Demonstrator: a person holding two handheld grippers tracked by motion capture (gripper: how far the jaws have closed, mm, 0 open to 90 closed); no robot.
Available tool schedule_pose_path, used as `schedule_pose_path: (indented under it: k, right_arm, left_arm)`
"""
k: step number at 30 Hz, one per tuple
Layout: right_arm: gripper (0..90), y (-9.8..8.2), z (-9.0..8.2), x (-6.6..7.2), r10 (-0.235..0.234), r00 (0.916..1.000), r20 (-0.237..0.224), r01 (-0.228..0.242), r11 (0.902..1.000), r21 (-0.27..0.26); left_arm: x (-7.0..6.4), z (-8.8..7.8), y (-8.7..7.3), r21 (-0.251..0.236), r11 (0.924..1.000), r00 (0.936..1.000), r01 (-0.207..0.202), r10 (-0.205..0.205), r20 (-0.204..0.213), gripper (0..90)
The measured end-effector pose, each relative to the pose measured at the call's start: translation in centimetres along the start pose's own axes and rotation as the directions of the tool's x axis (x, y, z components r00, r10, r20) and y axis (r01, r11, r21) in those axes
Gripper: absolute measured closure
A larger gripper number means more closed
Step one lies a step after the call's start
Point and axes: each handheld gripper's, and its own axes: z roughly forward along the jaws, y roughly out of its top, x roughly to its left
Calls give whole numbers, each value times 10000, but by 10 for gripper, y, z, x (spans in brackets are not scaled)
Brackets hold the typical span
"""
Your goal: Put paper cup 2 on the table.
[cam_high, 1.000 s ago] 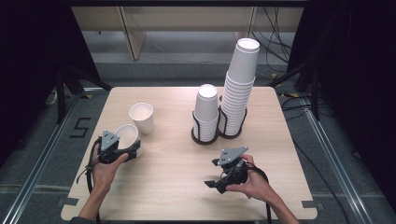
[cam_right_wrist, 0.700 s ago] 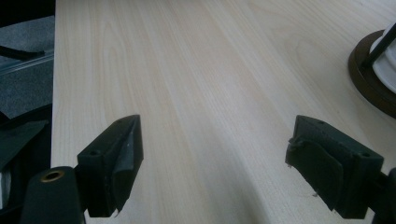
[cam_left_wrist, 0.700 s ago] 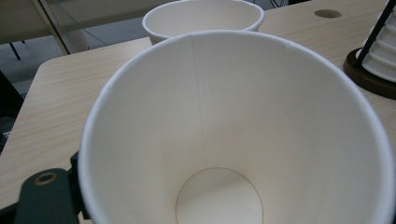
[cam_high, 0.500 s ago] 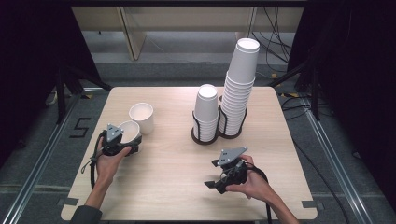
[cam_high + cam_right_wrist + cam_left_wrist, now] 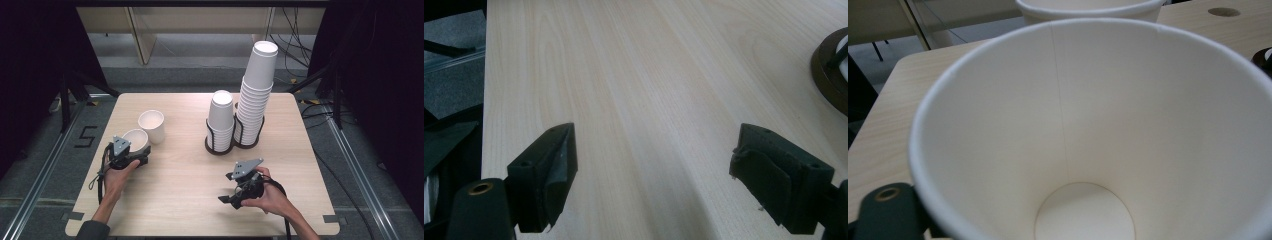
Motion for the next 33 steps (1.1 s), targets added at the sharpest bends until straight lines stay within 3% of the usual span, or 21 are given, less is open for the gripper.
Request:
schedule_pose_path:
  k: [5, 8, 12, 17, 22, 25, 33]
  right_arm:
    - [186, 0, 0, 1, 87, 10000, -1, -87, 9999, 68]
    - [187, 0, 0, 0, -64, 10000, -18, 64, 10000, 70]
    - [188, 0, 1, 2, 25, 10000, -70, -24, 9999, 105]
    - [188, -1, 1, 1, -51, 10000, -60, 52, 9999, 142]
    - [188, -1, 0, 3, 15, 9999, -120, -13, 9999, 166]
    - [188, -2, 0, 2, -52, 10000, -56, 53, 9999, 158]
    - [187, -5, -3, 1, 76, 9999, -70, -75, 9999, 110]
  left_arm:
    - [2, -1, -2, 169, 9998, 10000, 62, -63, 50, 138]
    - [1, 0, -4, 675, 9976, 9999, -138, 141, -39, 143]
    - [1, 1, -7, 1025, 9947, 10000, -41, 35, 57, 144]
    - [2, -4, -10, 1255, 9919, 9998, 170, -181, 72, 144]
    - [2, -13, -14, 1590, 9872, 9999, 146, -129, -114, 144]
    - [3, -18, -16, 1584, 9862, 9986, 481, -443, -279, 144]
    - [-5, -34, -18, 1455, 9885, 9990, 423, -435, 49, 145]
